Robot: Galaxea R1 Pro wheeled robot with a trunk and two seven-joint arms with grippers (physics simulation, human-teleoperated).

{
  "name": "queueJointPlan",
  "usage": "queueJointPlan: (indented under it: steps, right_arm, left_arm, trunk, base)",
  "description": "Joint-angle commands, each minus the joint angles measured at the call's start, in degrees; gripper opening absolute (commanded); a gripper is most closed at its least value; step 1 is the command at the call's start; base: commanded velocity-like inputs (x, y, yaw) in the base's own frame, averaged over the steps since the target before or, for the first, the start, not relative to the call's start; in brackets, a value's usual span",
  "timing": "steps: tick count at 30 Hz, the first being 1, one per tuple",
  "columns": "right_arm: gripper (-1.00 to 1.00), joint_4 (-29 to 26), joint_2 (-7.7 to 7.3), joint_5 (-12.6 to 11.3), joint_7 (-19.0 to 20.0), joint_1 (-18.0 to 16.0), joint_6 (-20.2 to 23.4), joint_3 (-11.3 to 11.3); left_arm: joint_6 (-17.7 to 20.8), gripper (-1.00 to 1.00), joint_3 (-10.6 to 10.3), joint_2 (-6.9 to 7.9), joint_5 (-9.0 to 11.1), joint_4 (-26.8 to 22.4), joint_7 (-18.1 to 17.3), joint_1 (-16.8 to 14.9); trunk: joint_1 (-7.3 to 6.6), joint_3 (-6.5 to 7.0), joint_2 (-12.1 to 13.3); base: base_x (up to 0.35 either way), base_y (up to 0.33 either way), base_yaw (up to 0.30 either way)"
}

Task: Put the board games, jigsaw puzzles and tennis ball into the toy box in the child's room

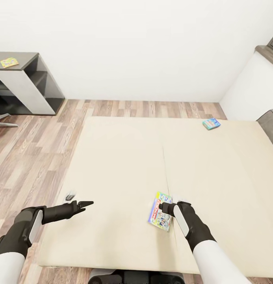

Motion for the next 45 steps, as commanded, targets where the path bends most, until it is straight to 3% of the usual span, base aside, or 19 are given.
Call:
queueJointPlan:
  steps: [1, 45]
  right_arm:
    - [1.0, -0.09, 0.05, -0.61, -0.44, -0.02, 0.18, -0.11]
    - [1.0, -0.78, -0.04, -1.14, 3.17, -0.02, -1.07, -0.44]
  left_arm:
    - [0.52, 1.0, 0.05, 0.0, 0.21, -0.01, -0.05, -0.01]
    - [0.34, 1.0, 0.07, 0.0, 0.29, -0.01, -0.05, 0.03]
  trunk:
    - [0.03, -0.17, -0.09]
    - [0.03, -4.16, -0.09]
  base:
    - [0.0, 0.0, 0.0]
    - [0.0, 0.0, 0.0]
